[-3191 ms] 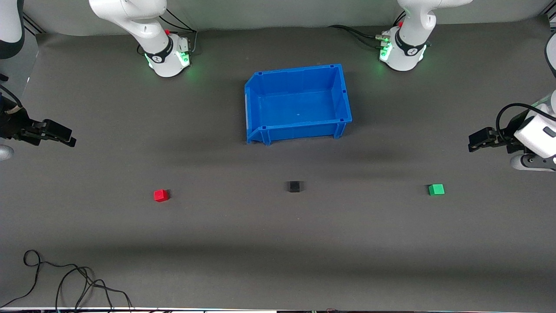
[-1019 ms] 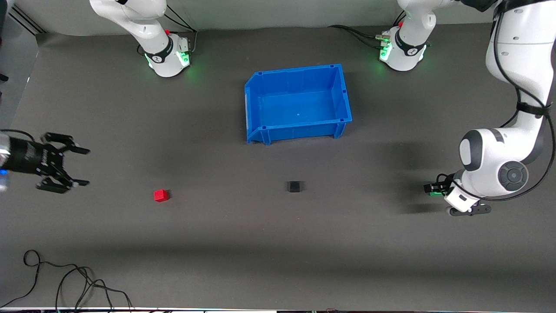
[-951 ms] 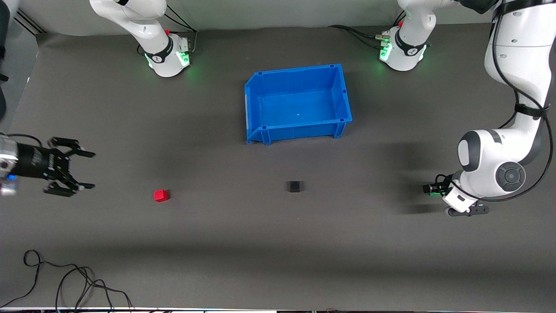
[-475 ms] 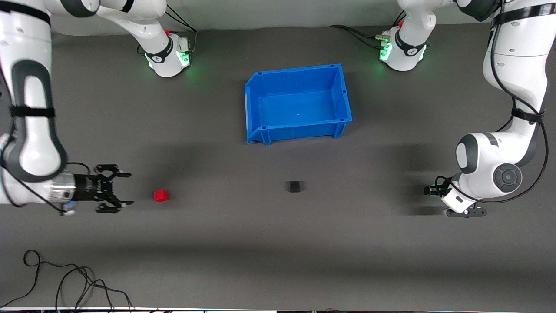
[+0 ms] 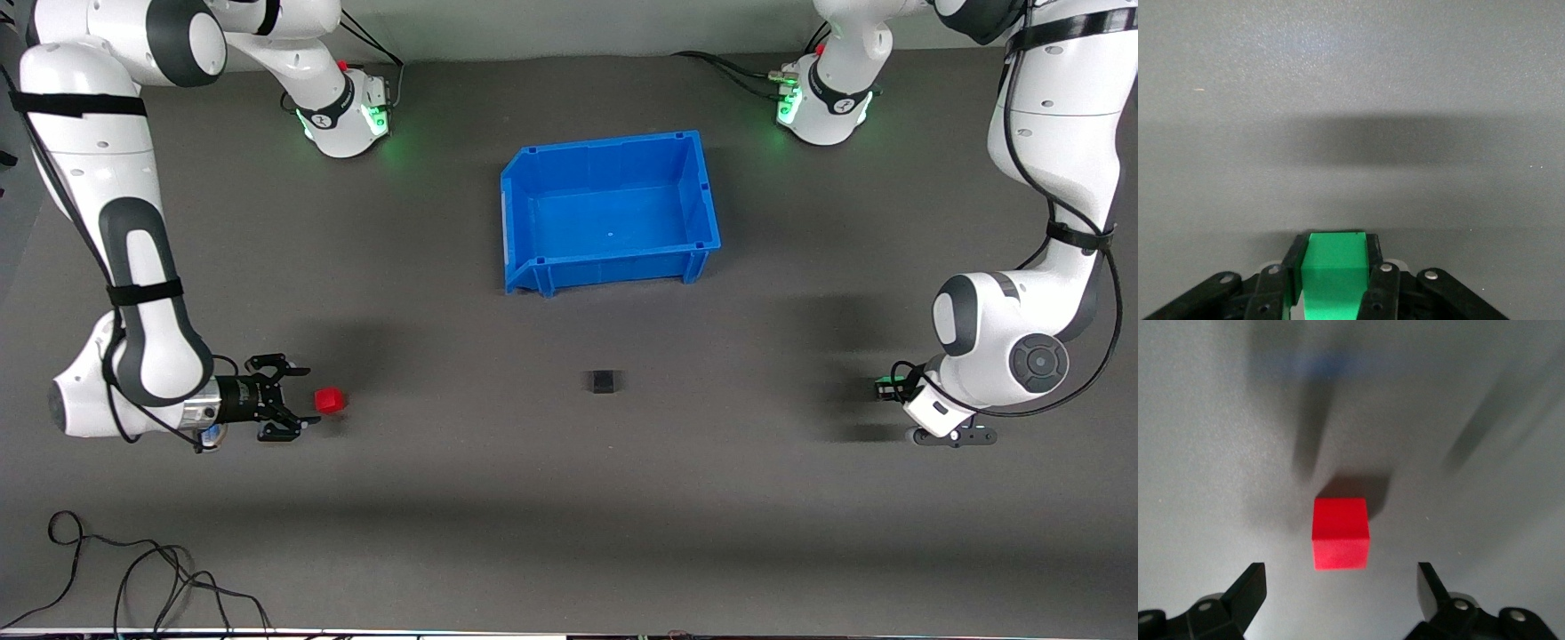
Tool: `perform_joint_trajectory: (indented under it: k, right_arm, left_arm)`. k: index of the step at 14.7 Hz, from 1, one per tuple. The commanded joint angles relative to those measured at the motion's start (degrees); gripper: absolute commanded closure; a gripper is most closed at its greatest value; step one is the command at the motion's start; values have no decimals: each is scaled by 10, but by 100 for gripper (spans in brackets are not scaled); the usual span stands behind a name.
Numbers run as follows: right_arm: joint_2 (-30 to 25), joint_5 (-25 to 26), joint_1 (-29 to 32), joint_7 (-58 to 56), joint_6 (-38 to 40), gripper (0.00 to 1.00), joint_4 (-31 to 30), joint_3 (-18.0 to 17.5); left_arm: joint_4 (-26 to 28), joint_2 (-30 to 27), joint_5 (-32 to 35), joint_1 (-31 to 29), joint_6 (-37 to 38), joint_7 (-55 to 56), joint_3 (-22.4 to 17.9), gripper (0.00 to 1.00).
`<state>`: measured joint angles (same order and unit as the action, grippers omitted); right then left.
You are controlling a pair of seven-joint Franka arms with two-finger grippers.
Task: Attach green and red cubes to black cube
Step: 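Lower and close the right gripper on the red cube while the left grasps green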
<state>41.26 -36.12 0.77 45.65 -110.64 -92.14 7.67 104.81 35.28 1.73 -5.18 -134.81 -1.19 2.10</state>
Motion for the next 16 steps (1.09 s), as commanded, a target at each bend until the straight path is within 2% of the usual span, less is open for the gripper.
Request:
perform_joint_trajectory:
  k: [1,3,4,6,8,10,12,16]
  right_arm:
    - [10,-22,-4,-14,-18,0,7,3]
    - [17,-23,-6,-14,-23,0,7,3]
    - [24,-23,-6,-14,-23,0,8,3]
    - [29,-24,-7,-14,-30,2,8,2]
    - [30,-28,-6,-15,-29,22,8,2]
    - [30,-29,-6,-24,-28,50,8,2]
    - [29,-33,-5,-27,-26,71,9,3]
    - [25,-33,-5,-23,-24,80,13,3]
  left_arm:
    - [-12,0,-3,3,4,27,0,96]
    - [-33,-2,-3,10,22,117,4,97]
    - [-57,-2,-3,16,50,166,6,100]
    - [-114,9,-3,33,114,258,8,100]
    - [-149,17,-3,45,147,320,8,100]
    - [-151,18,-12,60,148,415,9,99]
    - [-154,25,-18,83,143,514,9,93]
    - [-156,25,-32,135,142,662,8,93]
